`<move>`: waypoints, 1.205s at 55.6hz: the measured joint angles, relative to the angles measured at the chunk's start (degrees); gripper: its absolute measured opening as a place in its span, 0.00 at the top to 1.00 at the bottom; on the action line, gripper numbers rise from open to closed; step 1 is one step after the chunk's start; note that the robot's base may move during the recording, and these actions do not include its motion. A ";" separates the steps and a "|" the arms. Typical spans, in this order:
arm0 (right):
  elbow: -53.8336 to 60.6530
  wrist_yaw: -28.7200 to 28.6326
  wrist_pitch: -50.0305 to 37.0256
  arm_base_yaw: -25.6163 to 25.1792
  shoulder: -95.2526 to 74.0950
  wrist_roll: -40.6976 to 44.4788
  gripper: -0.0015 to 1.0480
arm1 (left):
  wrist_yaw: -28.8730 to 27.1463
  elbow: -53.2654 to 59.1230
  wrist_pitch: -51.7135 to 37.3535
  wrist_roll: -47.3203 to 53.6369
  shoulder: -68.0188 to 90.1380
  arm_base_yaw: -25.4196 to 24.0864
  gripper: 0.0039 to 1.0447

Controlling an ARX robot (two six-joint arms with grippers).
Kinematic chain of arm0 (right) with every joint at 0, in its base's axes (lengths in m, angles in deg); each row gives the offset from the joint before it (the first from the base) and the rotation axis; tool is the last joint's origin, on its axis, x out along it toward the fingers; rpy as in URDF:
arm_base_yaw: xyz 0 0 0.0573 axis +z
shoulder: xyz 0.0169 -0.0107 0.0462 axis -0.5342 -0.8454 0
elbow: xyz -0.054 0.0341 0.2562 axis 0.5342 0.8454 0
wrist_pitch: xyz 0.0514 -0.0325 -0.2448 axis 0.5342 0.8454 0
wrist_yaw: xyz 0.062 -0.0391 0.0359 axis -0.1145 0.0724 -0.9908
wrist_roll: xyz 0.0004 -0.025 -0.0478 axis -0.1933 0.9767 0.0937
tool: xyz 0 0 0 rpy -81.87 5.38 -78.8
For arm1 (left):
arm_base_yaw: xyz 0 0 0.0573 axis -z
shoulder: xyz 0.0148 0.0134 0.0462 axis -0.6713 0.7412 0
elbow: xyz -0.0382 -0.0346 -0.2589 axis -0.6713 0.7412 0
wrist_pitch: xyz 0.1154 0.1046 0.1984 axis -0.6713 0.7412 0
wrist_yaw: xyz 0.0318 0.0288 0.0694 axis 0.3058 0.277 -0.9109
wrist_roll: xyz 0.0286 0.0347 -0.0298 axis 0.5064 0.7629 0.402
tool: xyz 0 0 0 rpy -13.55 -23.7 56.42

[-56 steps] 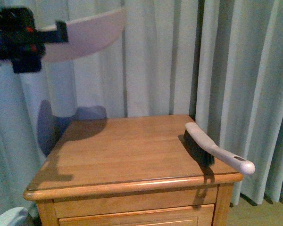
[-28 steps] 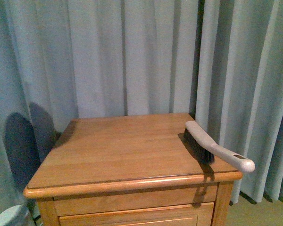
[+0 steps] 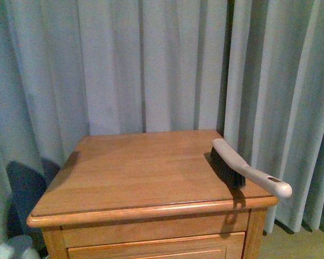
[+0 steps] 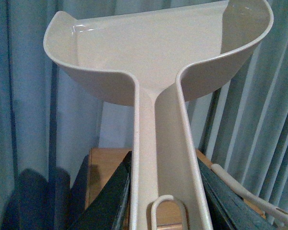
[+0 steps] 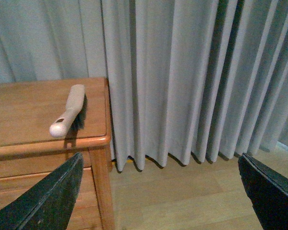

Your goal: Clean up trash

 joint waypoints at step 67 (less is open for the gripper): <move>-55.28 12.15 9.79 15.58 -82.16 -10.40 0.07 | -2.99 1.68 0.61 -1.88 -0.85 1.95 0.73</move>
